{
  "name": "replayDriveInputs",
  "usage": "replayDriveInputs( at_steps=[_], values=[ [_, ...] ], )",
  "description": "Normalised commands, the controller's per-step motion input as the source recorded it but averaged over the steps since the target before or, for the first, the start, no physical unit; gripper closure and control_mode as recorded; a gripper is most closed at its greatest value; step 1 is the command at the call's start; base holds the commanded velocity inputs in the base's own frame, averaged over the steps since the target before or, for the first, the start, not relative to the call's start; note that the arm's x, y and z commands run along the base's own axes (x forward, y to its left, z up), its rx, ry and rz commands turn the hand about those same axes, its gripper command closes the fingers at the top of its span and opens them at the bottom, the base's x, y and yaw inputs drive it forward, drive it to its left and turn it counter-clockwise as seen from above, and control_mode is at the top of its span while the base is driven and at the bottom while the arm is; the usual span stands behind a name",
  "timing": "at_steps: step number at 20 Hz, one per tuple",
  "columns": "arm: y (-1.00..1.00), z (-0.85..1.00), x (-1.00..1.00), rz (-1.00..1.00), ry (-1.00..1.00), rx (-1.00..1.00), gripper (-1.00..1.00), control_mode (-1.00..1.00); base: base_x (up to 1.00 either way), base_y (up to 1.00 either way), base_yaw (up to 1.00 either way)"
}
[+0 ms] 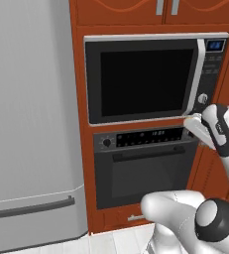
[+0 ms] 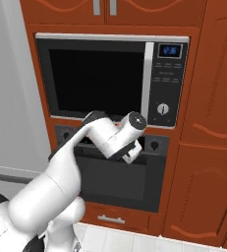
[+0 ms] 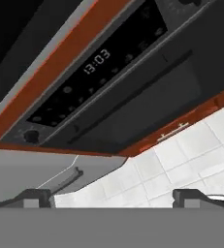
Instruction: Take the baked cake out of the oven and place it on the plate for cooling. Then close the oven door.
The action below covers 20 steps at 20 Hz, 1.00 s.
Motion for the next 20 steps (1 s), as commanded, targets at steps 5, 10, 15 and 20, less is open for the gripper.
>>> replayDriveInputs(
  at_steps=[5, 10, 15, 20],
  values=[
    [-0.45, -0.56, 0.0, -0.25, -0.06, 0.27, -1.0, -1.0, 0.0, 0.0, 0.0],
    [-0.15, -0.43, 0.0, -0.25, -0.05, 0.21, -1.0, -1.0, 0.0, 0.0, 0.0],
    [-0.05, -0.29, 0.17, -0.21, -0.06, 0.16, -1.0, -1.0, 0.0, 0.0, 0.0],
    [-0.01, -0.35, 0.31, -0.23, -0.09, 0.1, -1.0, -1.0, 0.0, 0.0, 0.0]
  ],
)
